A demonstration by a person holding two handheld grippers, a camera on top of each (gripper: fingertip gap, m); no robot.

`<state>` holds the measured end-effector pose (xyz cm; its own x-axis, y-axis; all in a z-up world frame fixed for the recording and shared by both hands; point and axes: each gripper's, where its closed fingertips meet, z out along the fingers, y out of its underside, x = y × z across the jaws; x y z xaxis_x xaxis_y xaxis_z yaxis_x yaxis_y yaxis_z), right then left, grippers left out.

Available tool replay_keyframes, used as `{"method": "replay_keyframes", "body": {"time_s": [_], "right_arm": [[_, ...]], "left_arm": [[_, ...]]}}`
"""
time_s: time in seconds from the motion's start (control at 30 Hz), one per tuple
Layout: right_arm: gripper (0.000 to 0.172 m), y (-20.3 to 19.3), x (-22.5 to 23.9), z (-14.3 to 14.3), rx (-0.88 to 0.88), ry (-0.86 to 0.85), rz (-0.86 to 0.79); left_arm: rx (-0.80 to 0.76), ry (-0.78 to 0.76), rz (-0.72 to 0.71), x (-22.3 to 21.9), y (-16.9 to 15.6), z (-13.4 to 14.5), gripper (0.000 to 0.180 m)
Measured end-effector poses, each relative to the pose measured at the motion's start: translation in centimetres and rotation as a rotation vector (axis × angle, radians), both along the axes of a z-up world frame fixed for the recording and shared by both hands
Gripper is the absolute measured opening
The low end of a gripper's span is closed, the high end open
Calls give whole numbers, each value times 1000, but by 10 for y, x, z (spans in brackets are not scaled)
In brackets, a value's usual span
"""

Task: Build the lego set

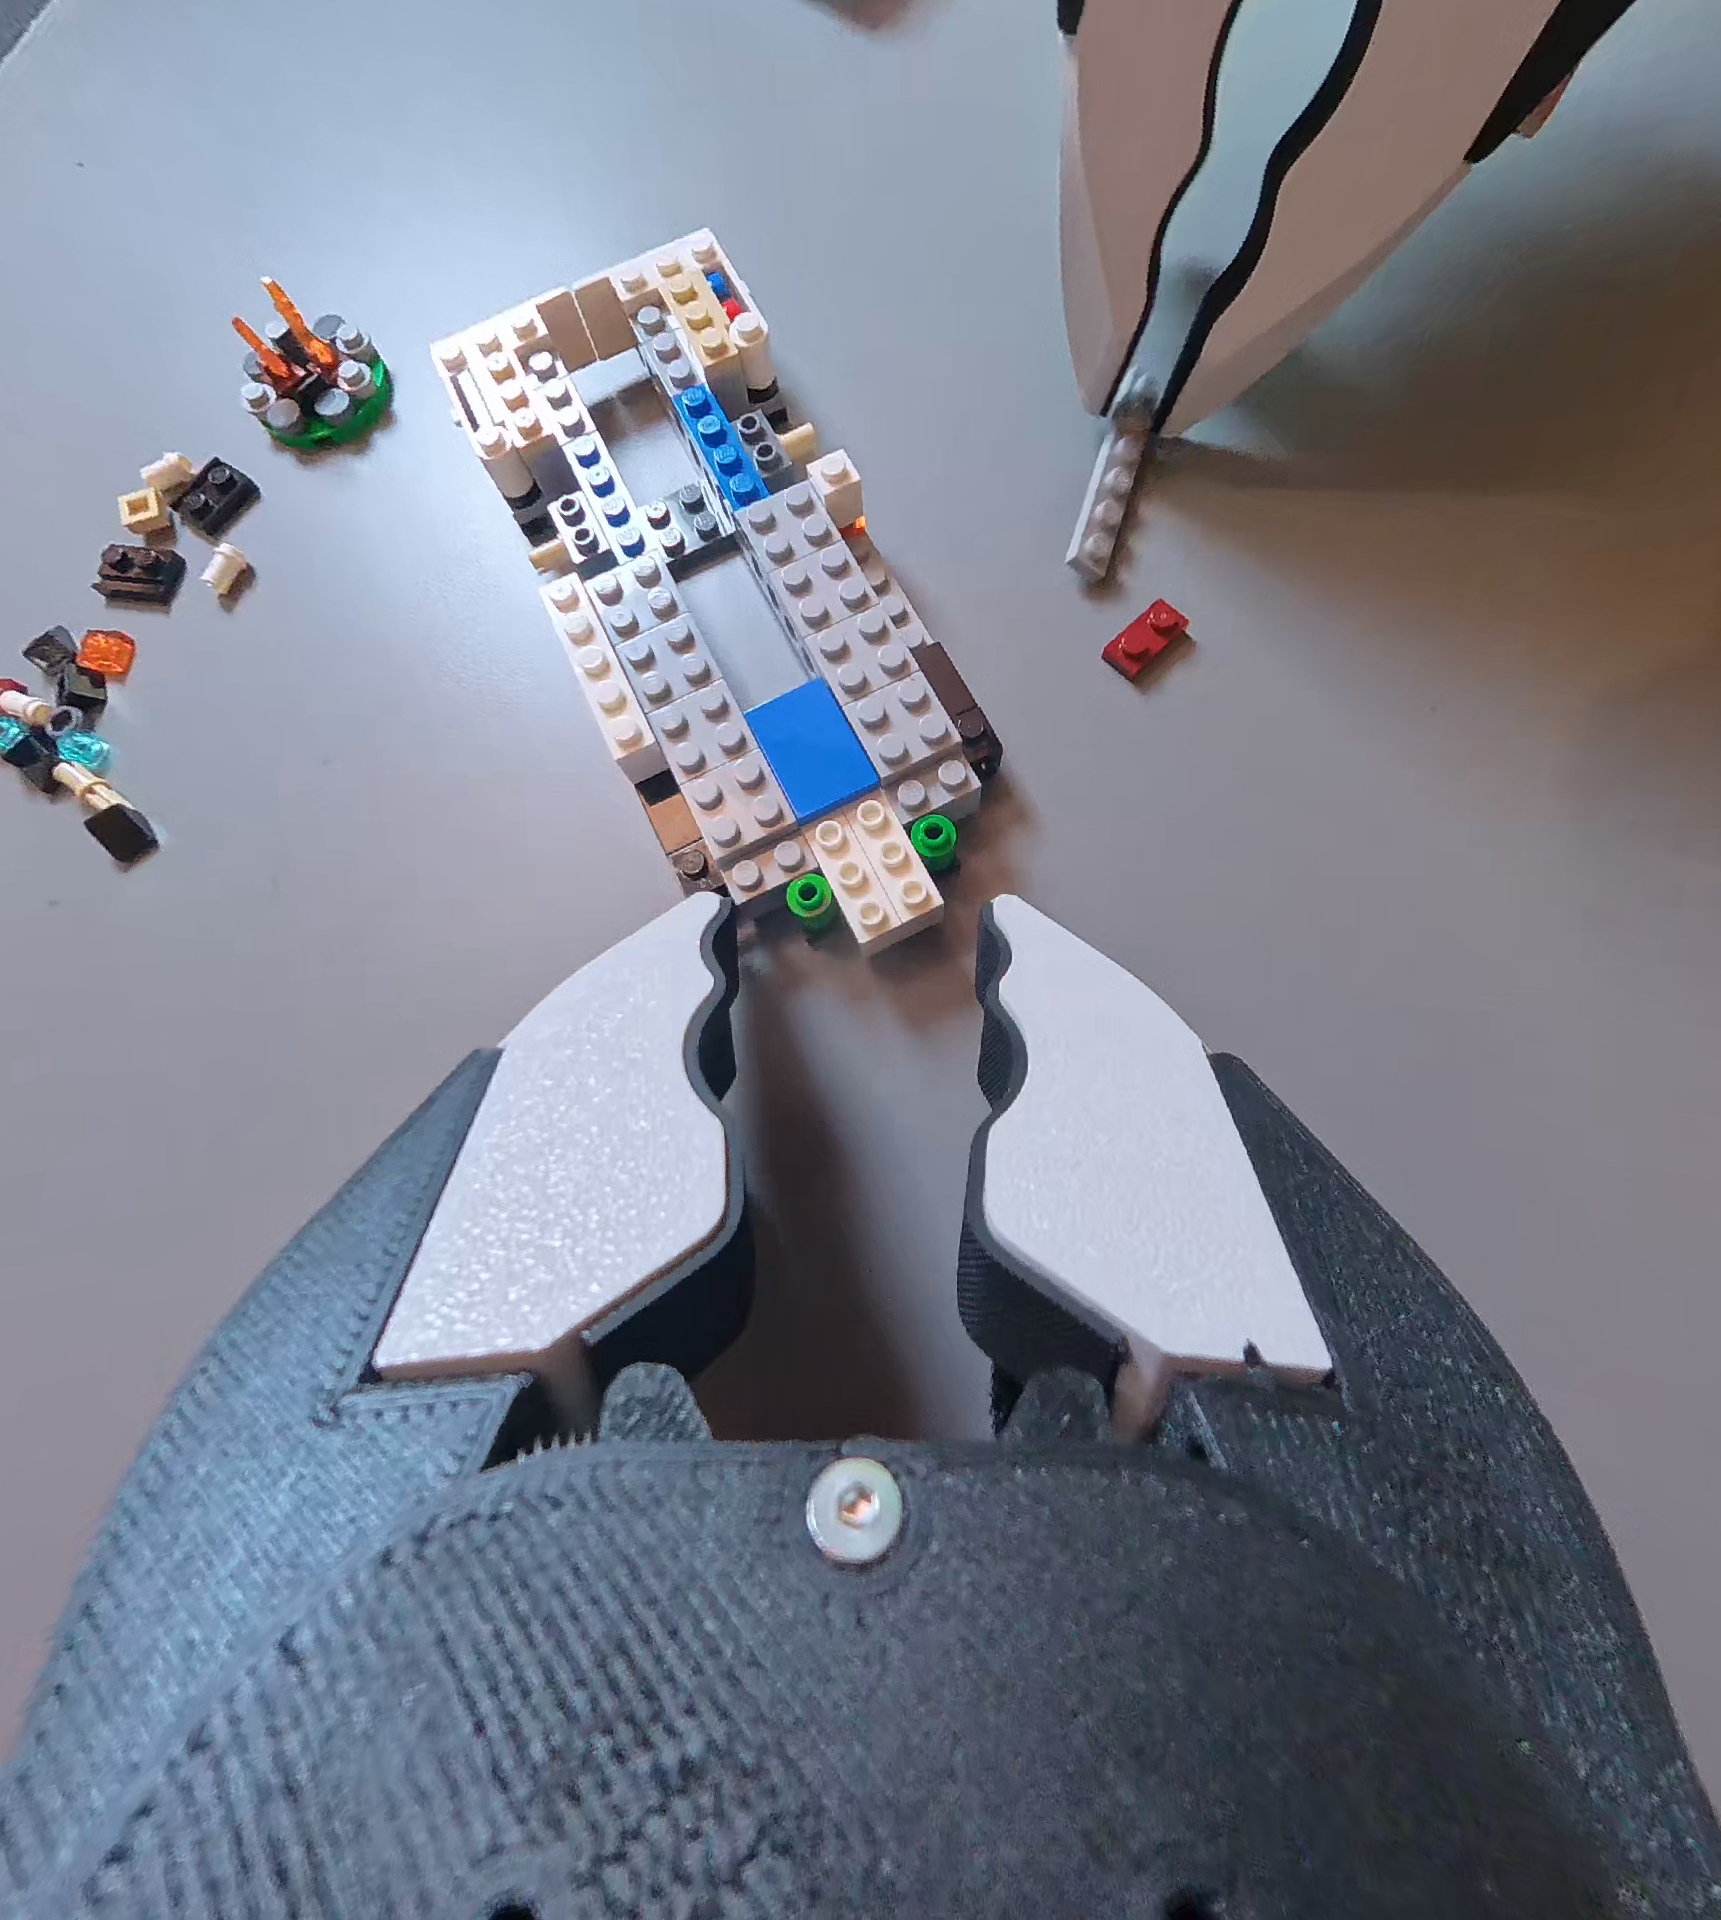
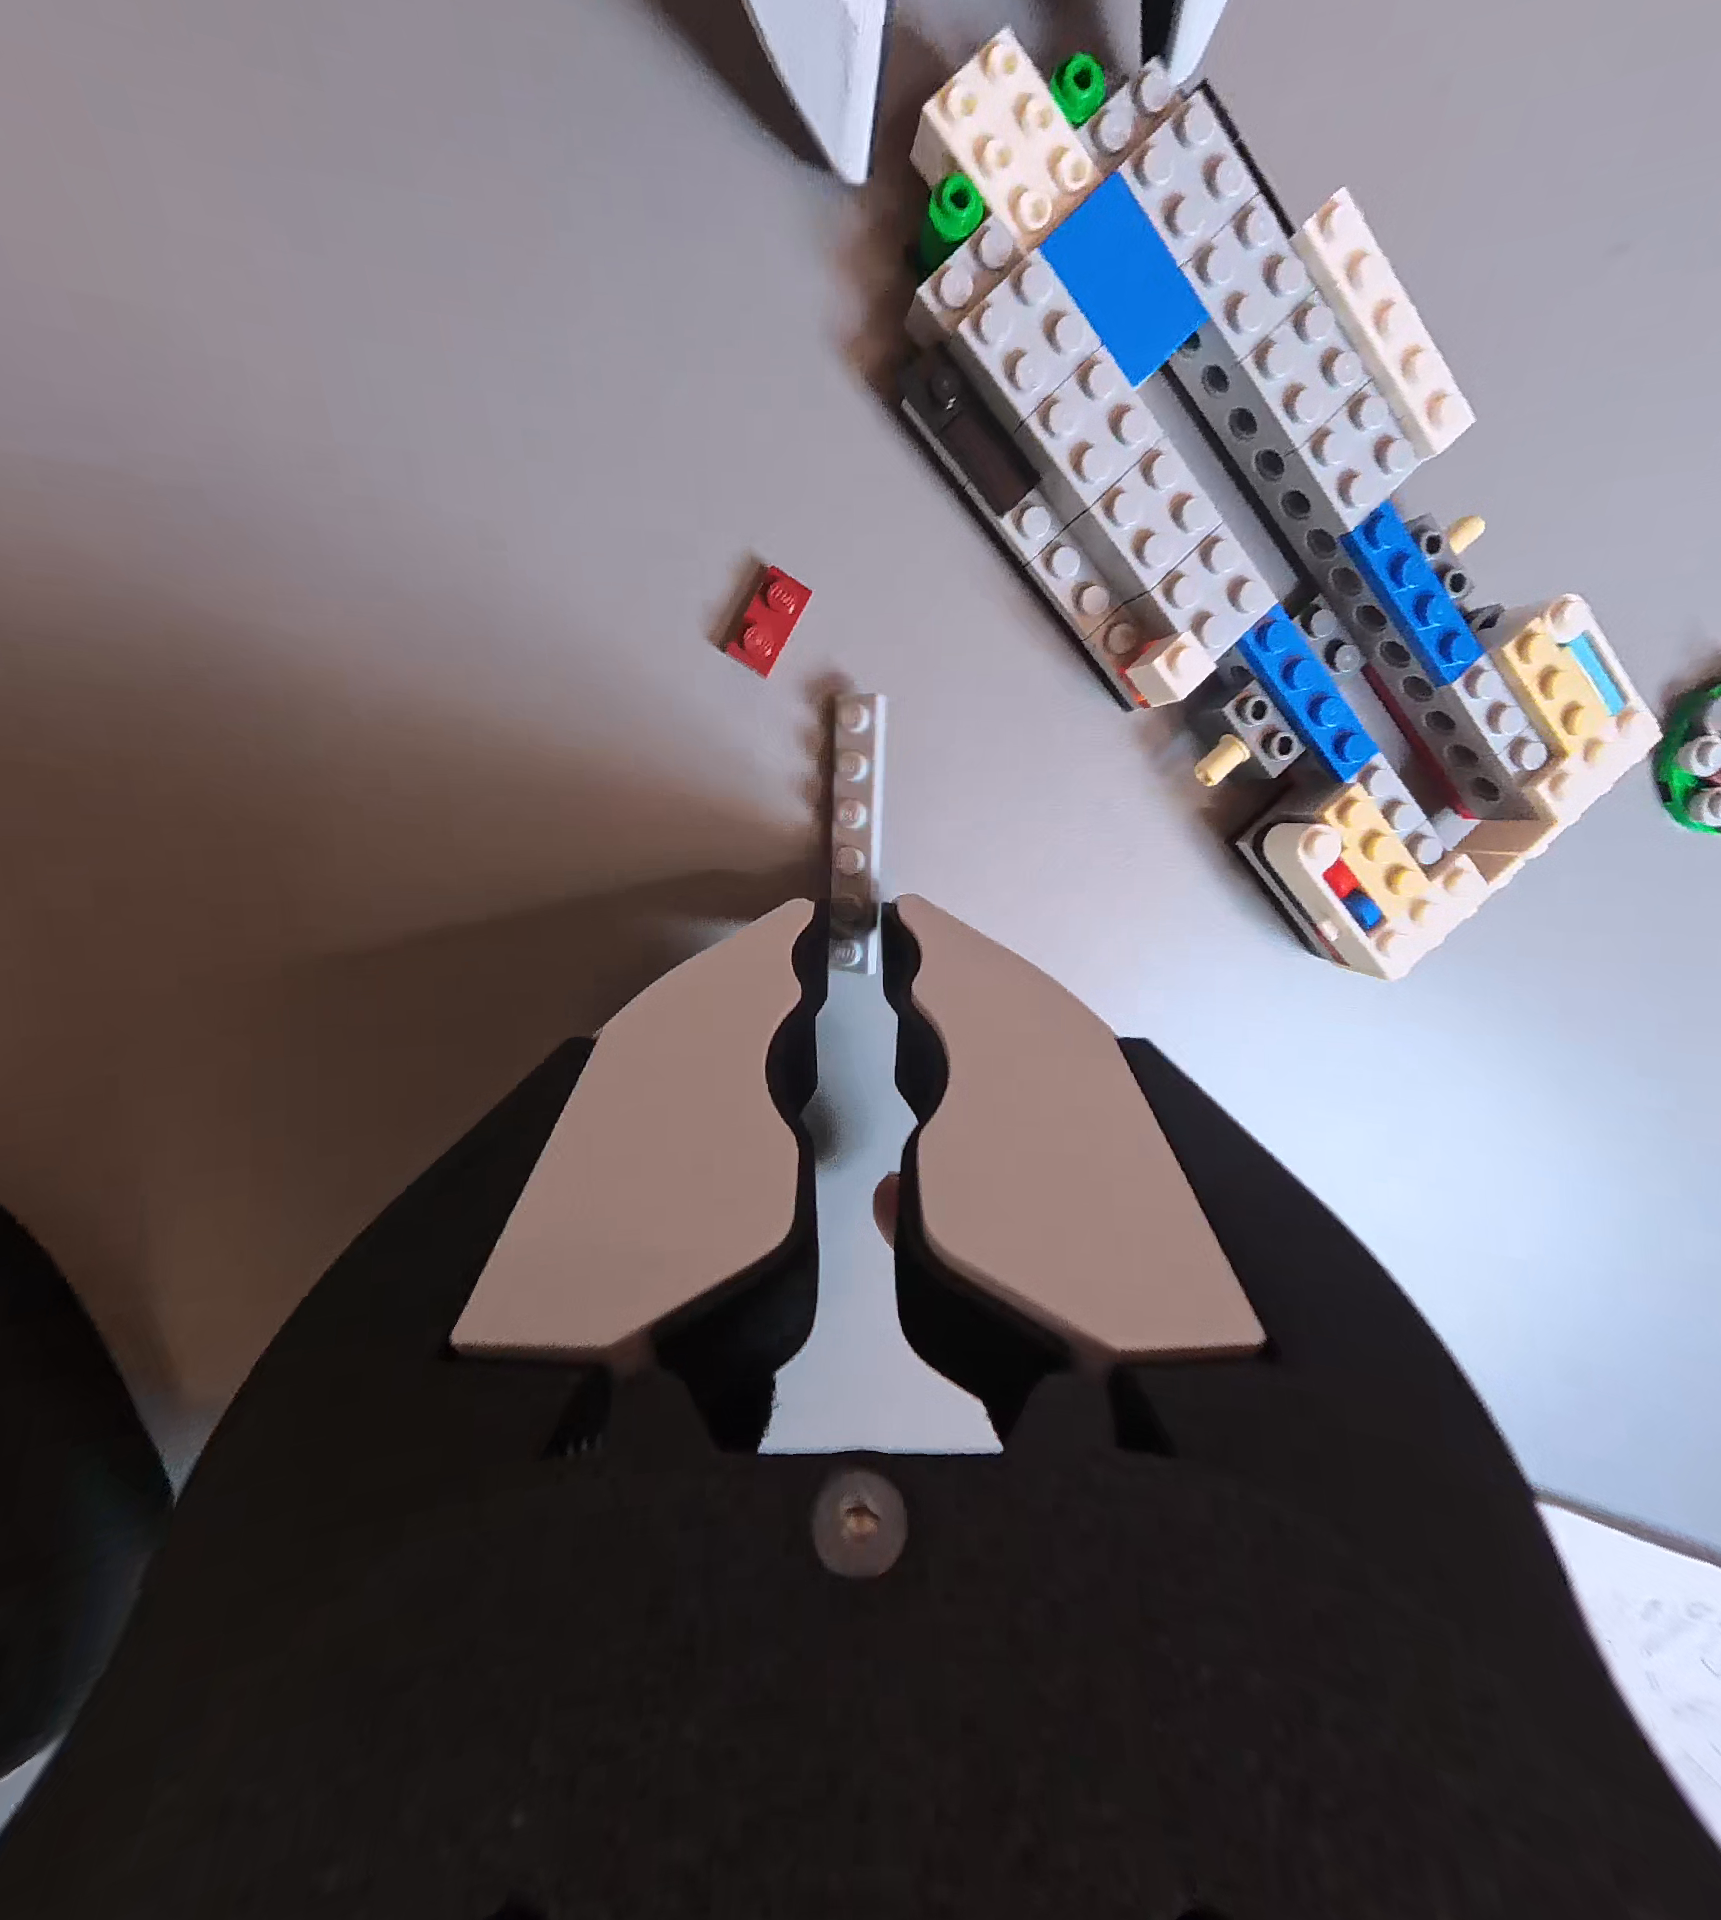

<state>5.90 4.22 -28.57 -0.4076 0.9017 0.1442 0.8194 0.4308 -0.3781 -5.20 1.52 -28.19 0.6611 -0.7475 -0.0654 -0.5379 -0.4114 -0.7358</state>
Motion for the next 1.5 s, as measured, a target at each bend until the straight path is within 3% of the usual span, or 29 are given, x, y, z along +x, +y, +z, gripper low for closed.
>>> {"method": "replay_keyframes", "body": {"time_s": [0.4, 0.73, 1.0, 1.33, 1.5], "right_arm": [[16, 2, 12, 11, -70, 73, -79], [17, -6, -10, 10, -96, 52, -36], [8, -7, -8, -1, -129, 8, -60], [8, 0, -4, 35, -129, 204, -205], [8, -12, -26, 37, -165, 253, -231]], "left_arm": [[23, -11, -12, -5, -1, 9, 40], [13, -16, -9, -4, -2, 6, 42], [37, -1, -49, 11, -9, 3, 32], [53, -30, -58, 13, -9, 9, 31], [37, -15, -43, 14, -7, 1, 34]]}}
